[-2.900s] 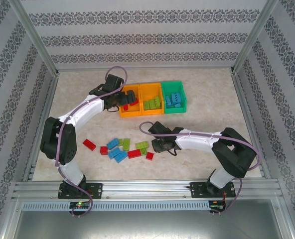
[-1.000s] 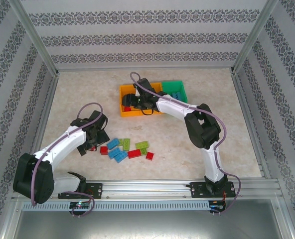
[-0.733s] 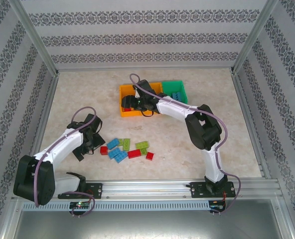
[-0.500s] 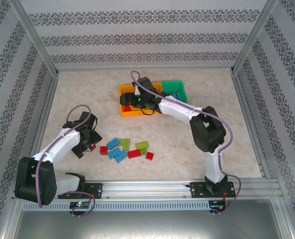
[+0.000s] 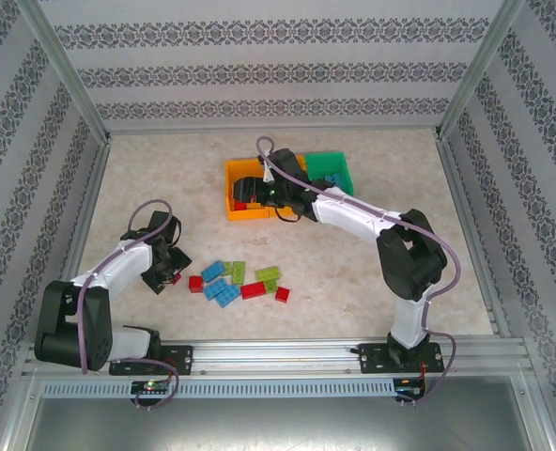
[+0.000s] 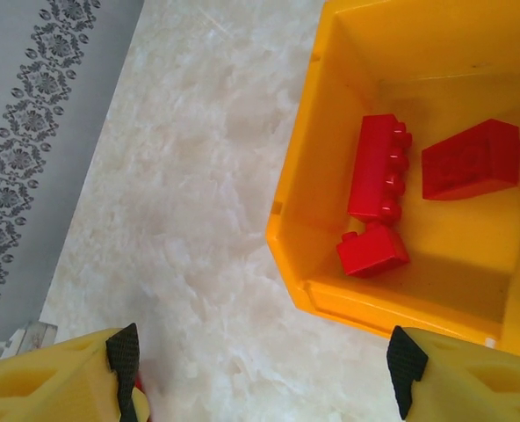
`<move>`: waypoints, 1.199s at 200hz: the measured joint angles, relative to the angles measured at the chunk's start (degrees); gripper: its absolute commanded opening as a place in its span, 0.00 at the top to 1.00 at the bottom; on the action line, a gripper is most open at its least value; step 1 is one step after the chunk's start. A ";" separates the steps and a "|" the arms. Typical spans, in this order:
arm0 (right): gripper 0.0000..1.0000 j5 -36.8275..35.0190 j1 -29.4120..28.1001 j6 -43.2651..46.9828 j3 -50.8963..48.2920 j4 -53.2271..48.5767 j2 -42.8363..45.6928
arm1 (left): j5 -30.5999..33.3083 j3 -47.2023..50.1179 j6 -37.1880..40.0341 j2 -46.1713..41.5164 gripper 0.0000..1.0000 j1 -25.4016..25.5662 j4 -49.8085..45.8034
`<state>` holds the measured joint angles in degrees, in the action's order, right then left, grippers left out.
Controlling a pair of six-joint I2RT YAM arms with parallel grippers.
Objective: Sort the legos into containers by color
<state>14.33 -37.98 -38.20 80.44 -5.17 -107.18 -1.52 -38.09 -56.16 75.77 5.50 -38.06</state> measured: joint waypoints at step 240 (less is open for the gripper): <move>0.22 -8.46 -4.35 17.29 -38.25 -3.21 25.22 | -8.04 -27.43 15.85 8.83 0.78 4.81 9.05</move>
<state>5.87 -42.33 -20.91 42.19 -8.38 -81.95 -9.56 -65.52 -40.32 84.60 10.31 -29.02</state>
